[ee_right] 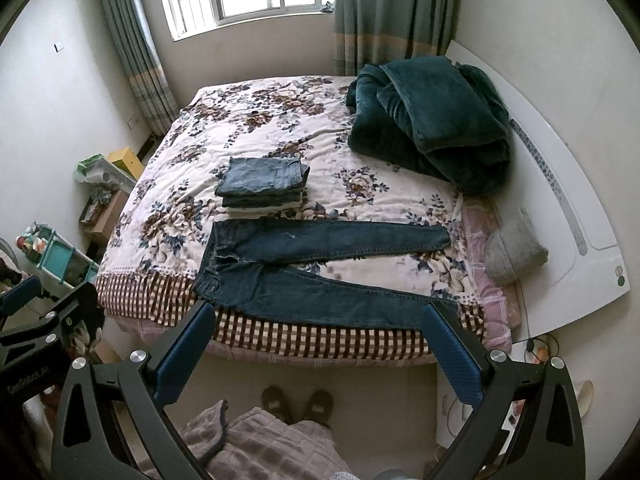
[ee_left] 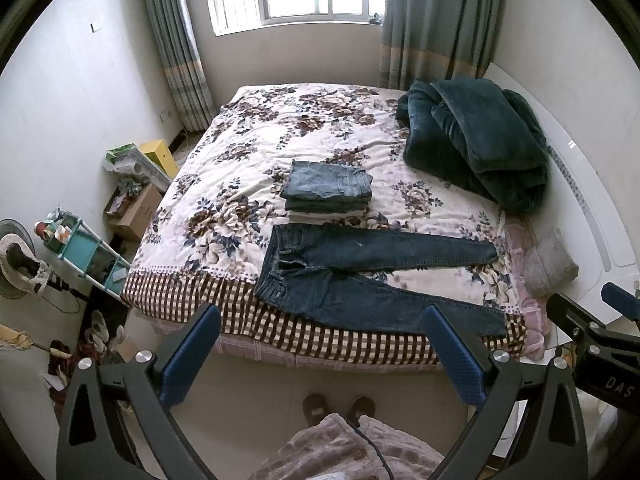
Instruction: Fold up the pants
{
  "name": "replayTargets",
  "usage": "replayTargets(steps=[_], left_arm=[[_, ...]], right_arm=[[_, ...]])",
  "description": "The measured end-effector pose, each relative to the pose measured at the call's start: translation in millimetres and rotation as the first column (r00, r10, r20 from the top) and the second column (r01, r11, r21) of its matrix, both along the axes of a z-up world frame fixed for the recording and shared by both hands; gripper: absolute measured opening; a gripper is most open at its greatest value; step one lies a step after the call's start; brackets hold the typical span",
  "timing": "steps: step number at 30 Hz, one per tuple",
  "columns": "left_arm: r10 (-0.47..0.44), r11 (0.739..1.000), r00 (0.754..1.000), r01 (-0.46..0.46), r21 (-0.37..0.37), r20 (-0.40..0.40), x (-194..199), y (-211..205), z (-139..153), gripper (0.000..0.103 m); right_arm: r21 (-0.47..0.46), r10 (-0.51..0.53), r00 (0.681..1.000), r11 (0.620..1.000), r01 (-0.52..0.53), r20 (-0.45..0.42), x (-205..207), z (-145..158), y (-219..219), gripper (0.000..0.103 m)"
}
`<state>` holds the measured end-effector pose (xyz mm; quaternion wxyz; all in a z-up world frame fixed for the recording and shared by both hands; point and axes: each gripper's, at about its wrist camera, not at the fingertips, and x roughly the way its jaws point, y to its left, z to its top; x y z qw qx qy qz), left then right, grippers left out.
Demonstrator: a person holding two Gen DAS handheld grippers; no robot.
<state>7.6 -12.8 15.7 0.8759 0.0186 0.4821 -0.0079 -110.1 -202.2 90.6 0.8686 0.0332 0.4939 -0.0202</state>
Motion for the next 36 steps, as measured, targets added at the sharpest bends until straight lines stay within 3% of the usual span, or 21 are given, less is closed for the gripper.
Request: replayTargets(steps=[30,36], left_arm=[[0.004,1.000,1.000,-0.004,-0.007,0.000,-5,9,-3,0.103],[0.055,0.998,0.998,-0.055,-0.008,0.021,12,4,-16,0.103]], right_arm=[[0.000,0.006,1.000,1.000,-0.006,-0.005,-1,-2,9,0.103],[0.001,0.000,1.000,1.000,0.000,-0.011,9,-21,8,0.103]])
